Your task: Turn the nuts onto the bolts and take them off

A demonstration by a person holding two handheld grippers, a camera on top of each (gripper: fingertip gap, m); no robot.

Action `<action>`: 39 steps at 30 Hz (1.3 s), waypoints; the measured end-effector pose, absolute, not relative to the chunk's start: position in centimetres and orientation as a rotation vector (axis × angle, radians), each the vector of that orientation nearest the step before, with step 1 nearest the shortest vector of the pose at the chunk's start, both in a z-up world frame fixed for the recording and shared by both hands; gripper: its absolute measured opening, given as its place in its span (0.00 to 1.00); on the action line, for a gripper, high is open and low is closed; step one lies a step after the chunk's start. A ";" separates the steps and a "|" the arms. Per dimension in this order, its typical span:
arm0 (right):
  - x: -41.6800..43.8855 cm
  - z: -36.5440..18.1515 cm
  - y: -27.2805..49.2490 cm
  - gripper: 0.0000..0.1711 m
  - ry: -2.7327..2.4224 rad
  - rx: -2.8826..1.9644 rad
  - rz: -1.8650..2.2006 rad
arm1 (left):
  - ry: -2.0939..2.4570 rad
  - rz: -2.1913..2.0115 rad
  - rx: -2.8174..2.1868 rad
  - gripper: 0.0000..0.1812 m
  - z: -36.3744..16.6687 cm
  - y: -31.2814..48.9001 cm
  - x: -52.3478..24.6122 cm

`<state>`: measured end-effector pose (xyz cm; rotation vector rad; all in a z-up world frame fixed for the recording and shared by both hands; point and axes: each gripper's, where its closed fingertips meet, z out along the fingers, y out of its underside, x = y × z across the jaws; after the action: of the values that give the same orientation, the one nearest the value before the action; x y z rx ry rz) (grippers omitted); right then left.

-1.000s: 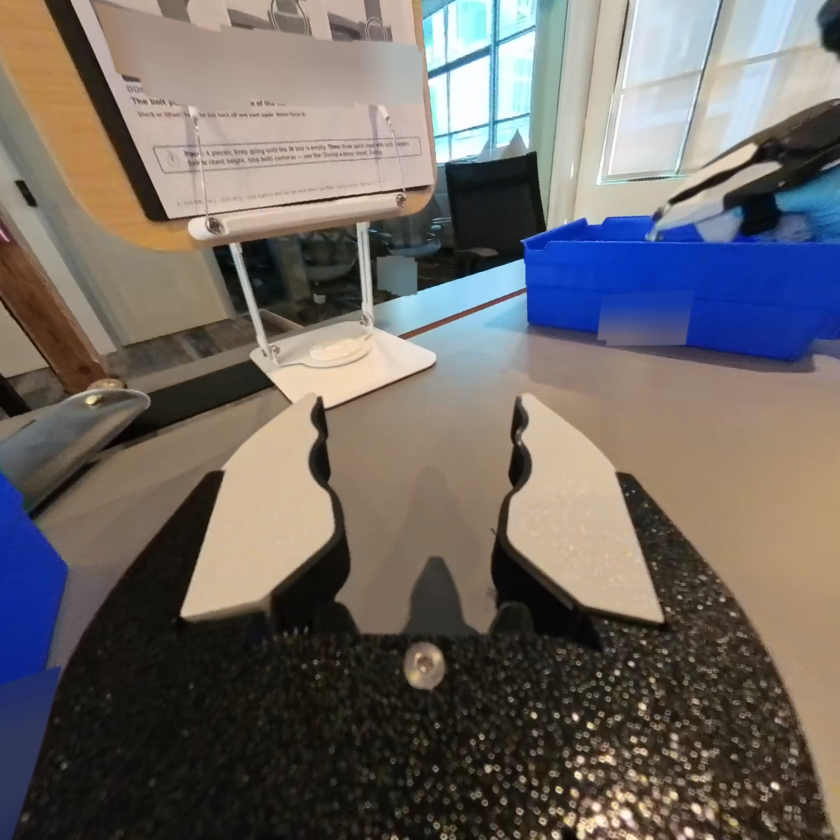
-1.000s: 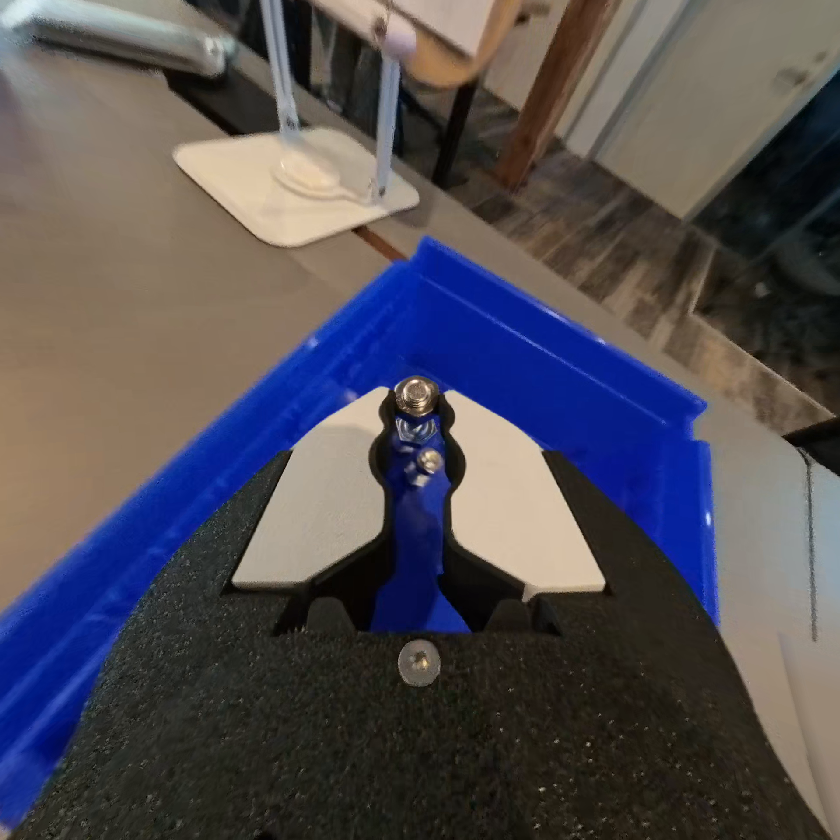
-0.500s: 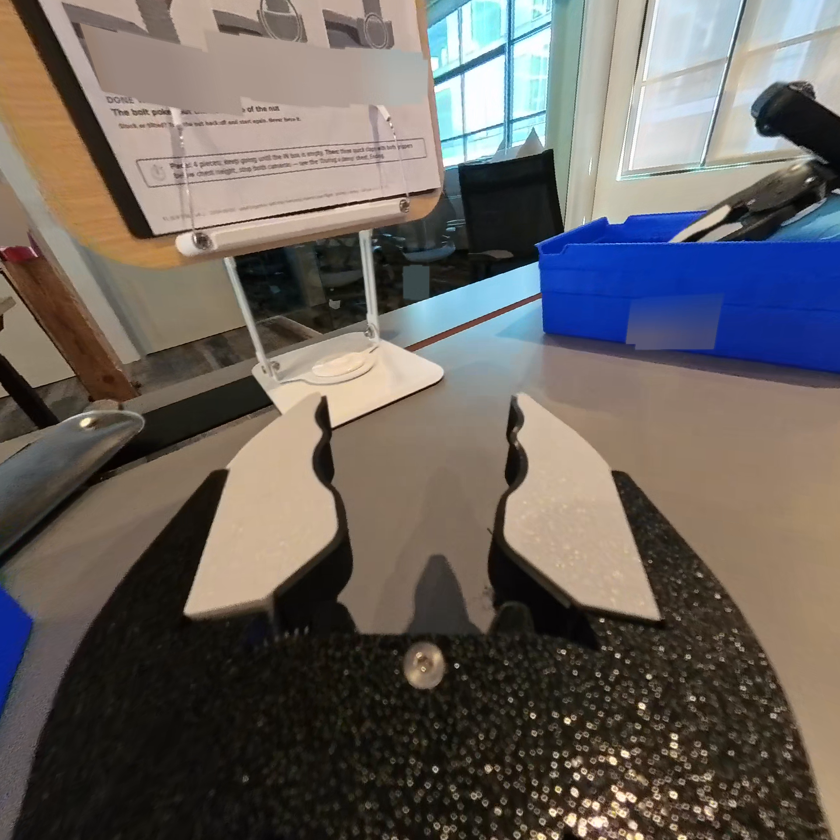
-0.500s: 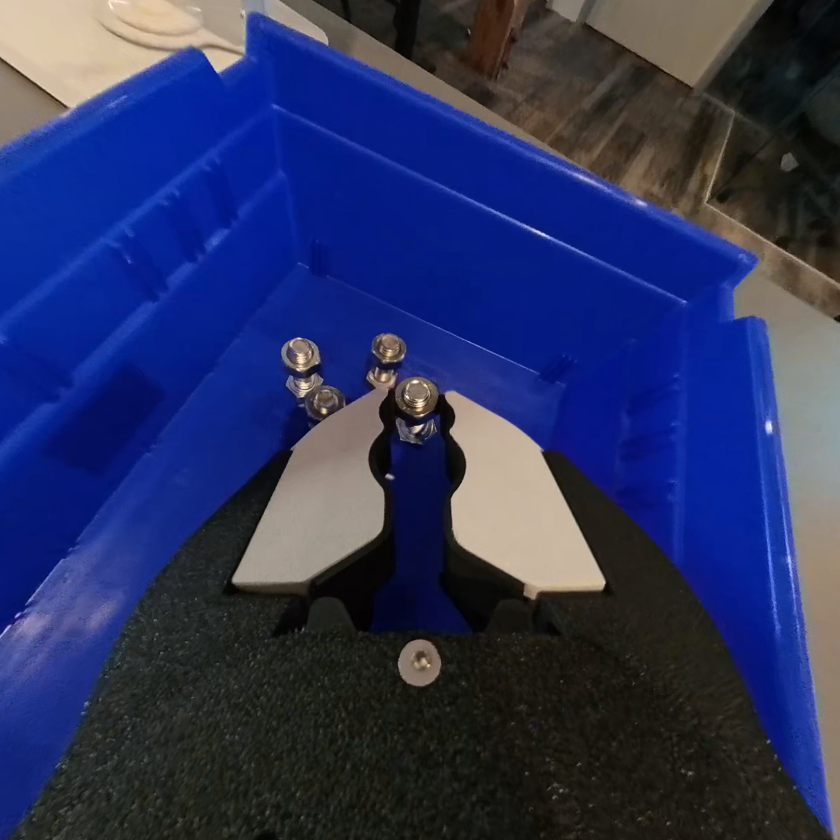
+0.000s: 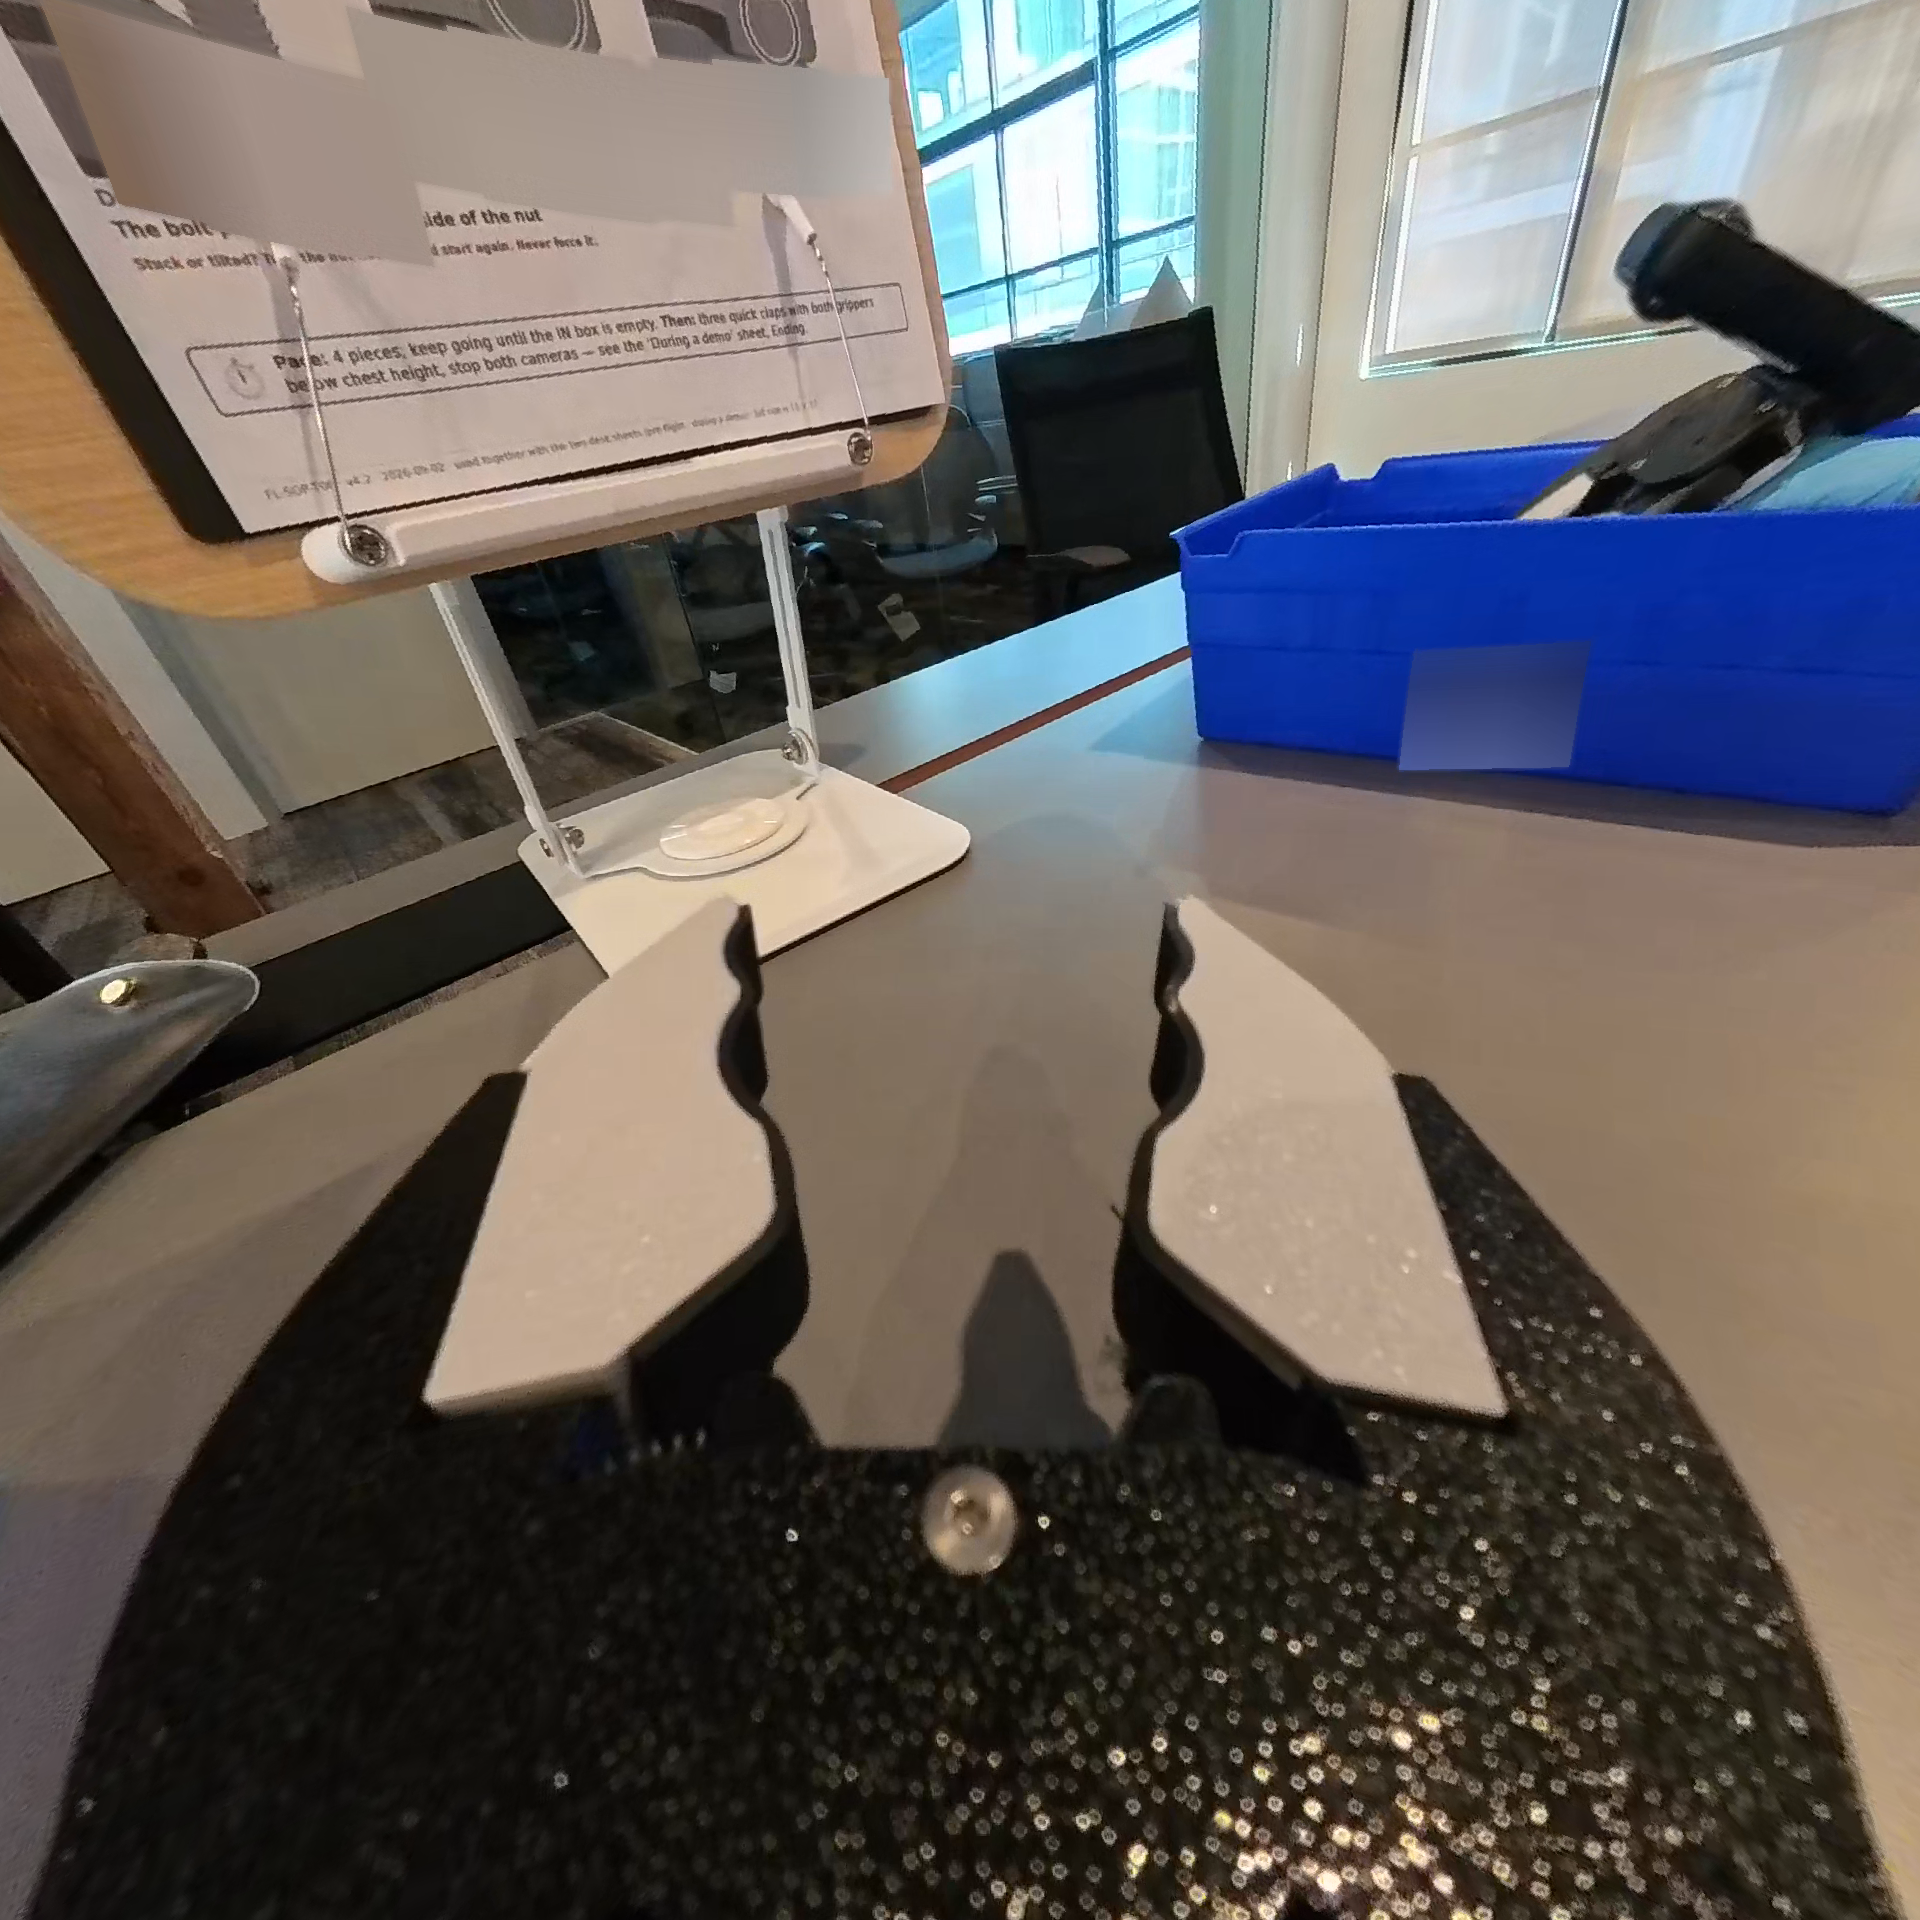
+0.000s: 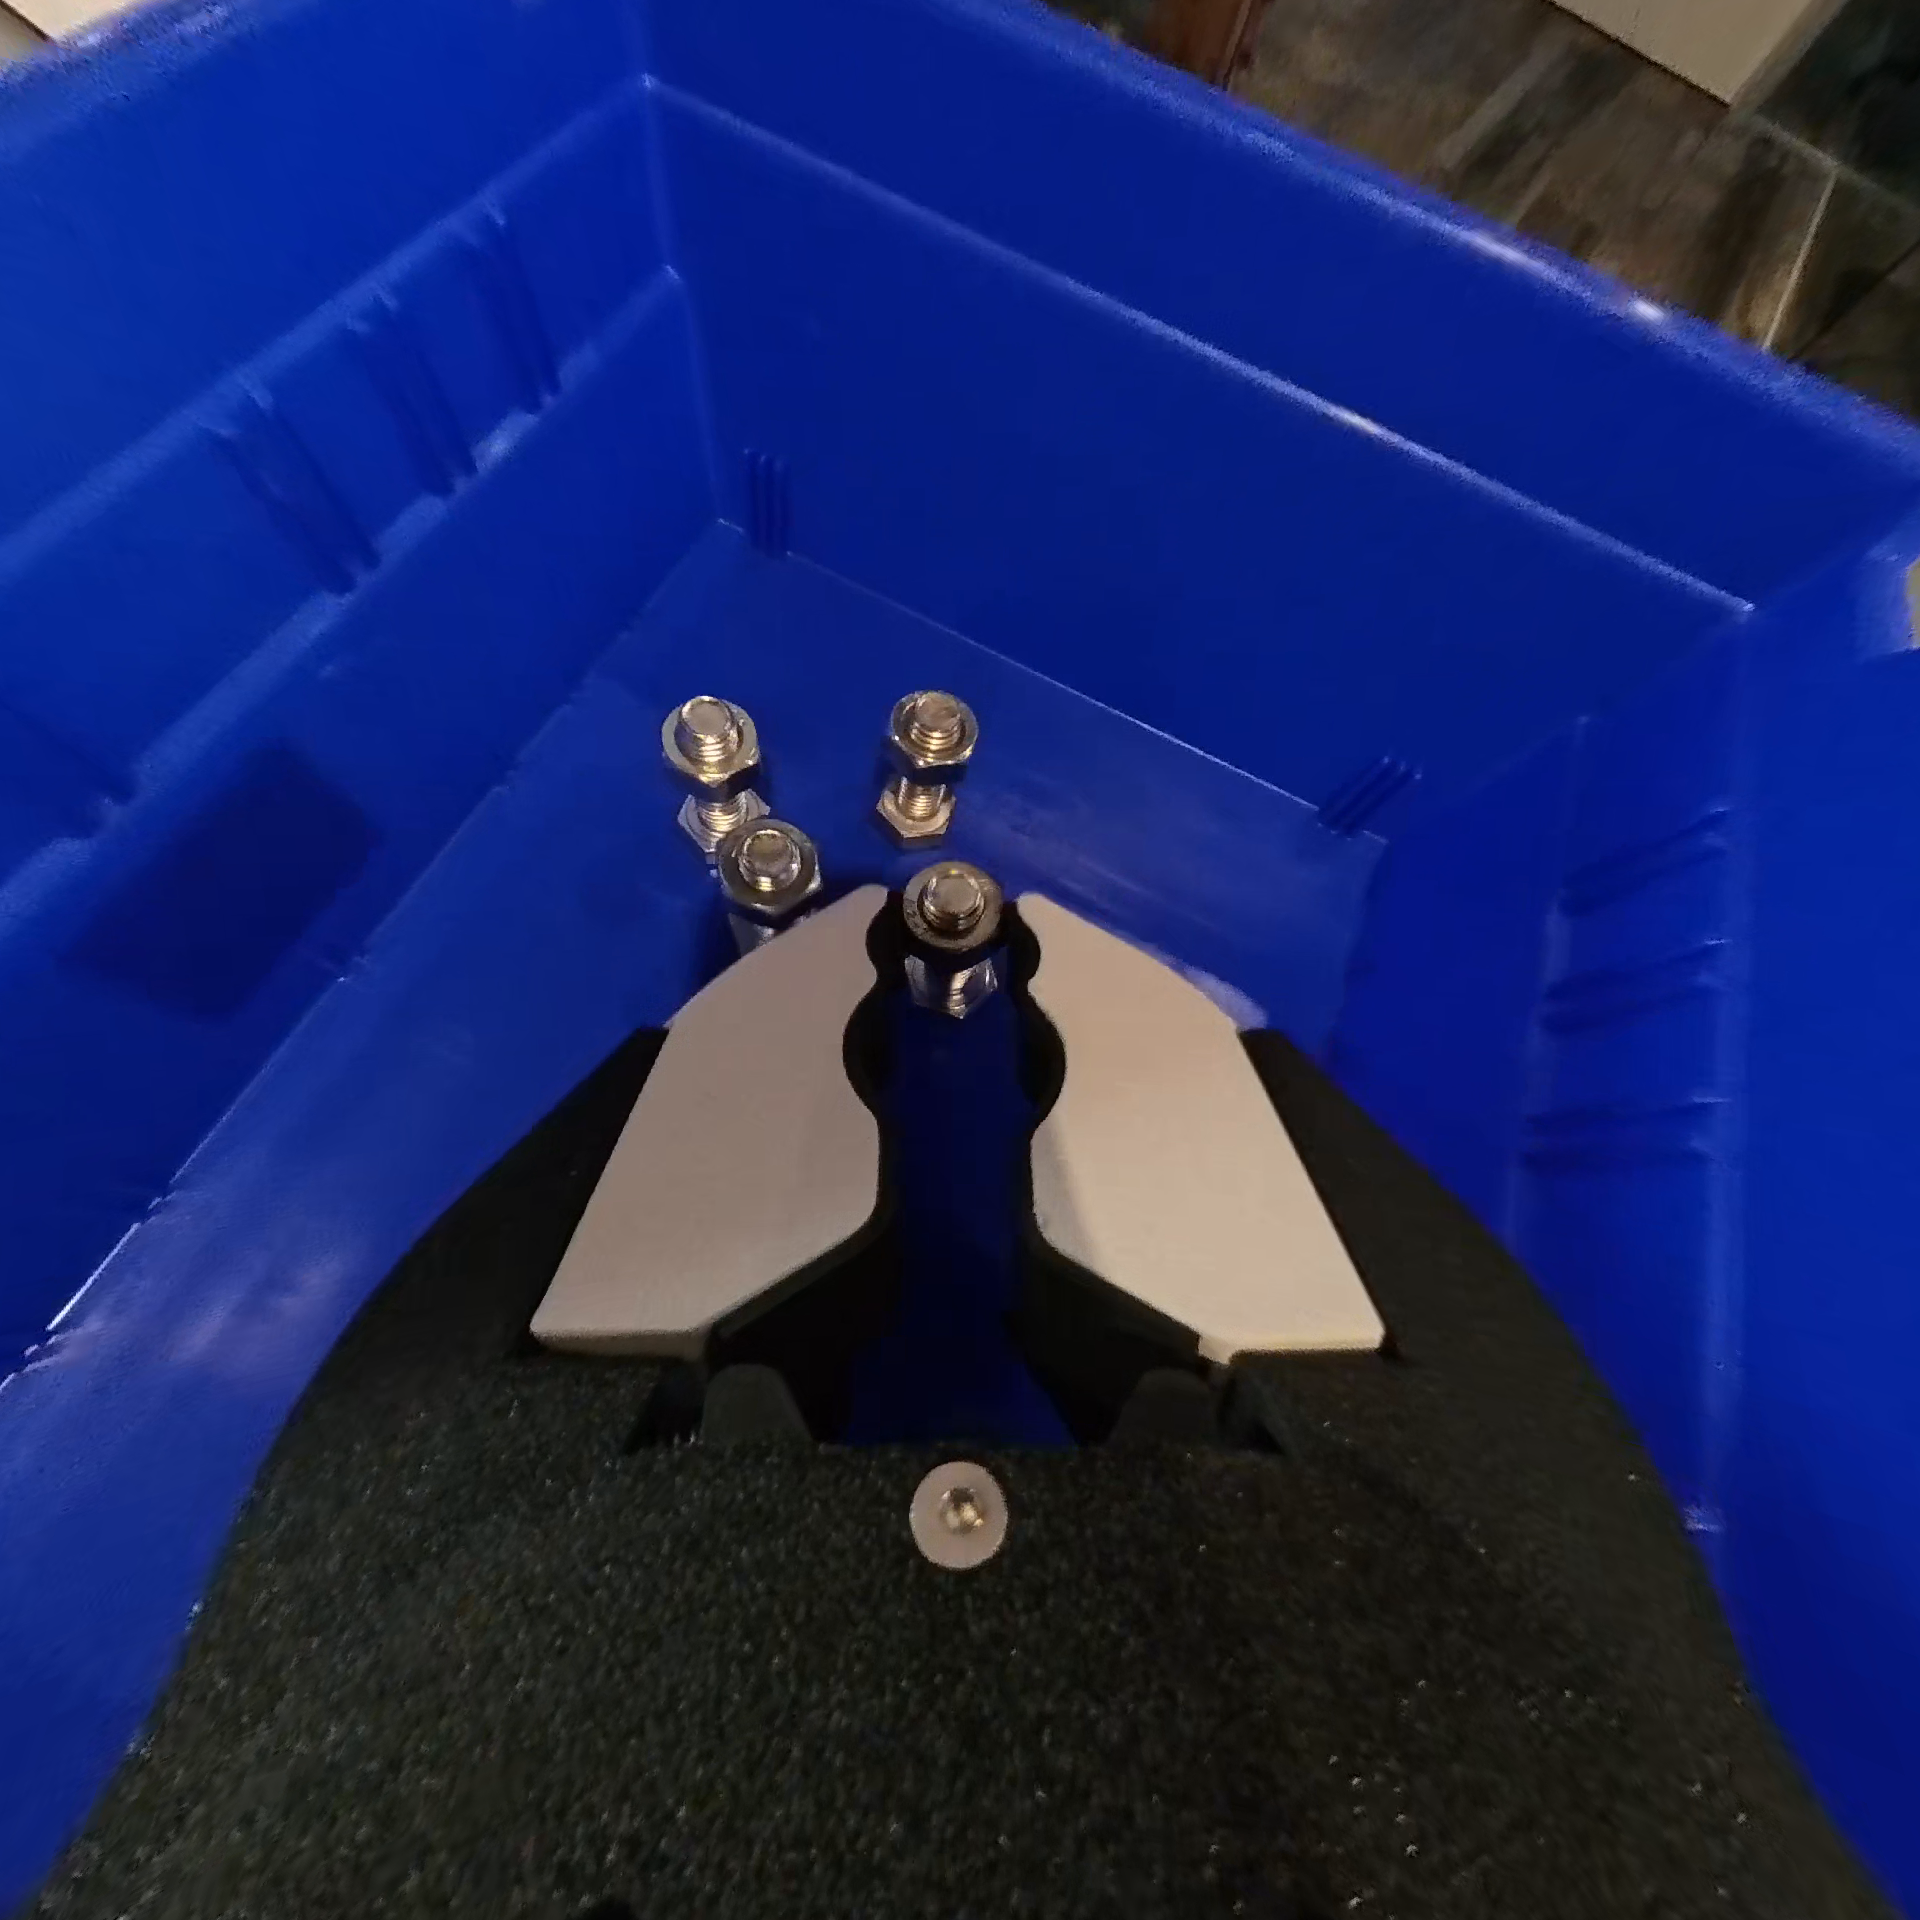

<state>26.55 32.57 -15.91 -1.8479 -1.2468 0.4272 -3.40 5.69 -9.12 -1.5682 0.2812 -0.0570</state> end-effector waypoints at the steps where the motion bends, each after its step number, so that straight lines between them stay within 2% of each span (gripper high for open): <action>1: 26.6 -16.0 32.6 0.10 -1.249 -1.853 0.426 | 0.283 -0.057 -1.570 0.40 -9.1 5.7 -3.4; 15: 26.4 -13.5 33.2 0.13 -1.117 -1.766 0.499 | 0.300 -0.052 -1.576 0.40 -9.3 5.7 -3.2; 19: 26.7 -9.6 33.3 0.13 -1.019 -1.652 0.526 | 0.303 -0.051 -1.575 0.40 -9.3 5.7 -3.1; 26: 31.2 0.5 32.9 0.18 -0.766 -1.357 0.370 | 0.306 -0.054 -1.572 0.40 -9.2 5.8 -3.1; 29: 32.5 2.0 32.6 0.21 -0.710 -1.329 0.356 | 0.303 -0.059 -1.571 0.40 -9.2 5.8 -3.1; 34: 33.4 3.7 32.3 0.22 -0.648 -1.293 0.312 | 0.300 -0.059 -1.566 0.40 -9.1 5.8 -3.2; 39: 33.7 7.7 30.1 0.22 -0.564 -1.192 0.309 | 0.294 -0.060 -1.547 0.40 -8.8 5.7 -3.3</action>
<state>33.70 30.14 7.66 -1.1925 -0.5638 0.3095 -3.29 5.69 -8.83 -1.5472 0.2939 -0.0603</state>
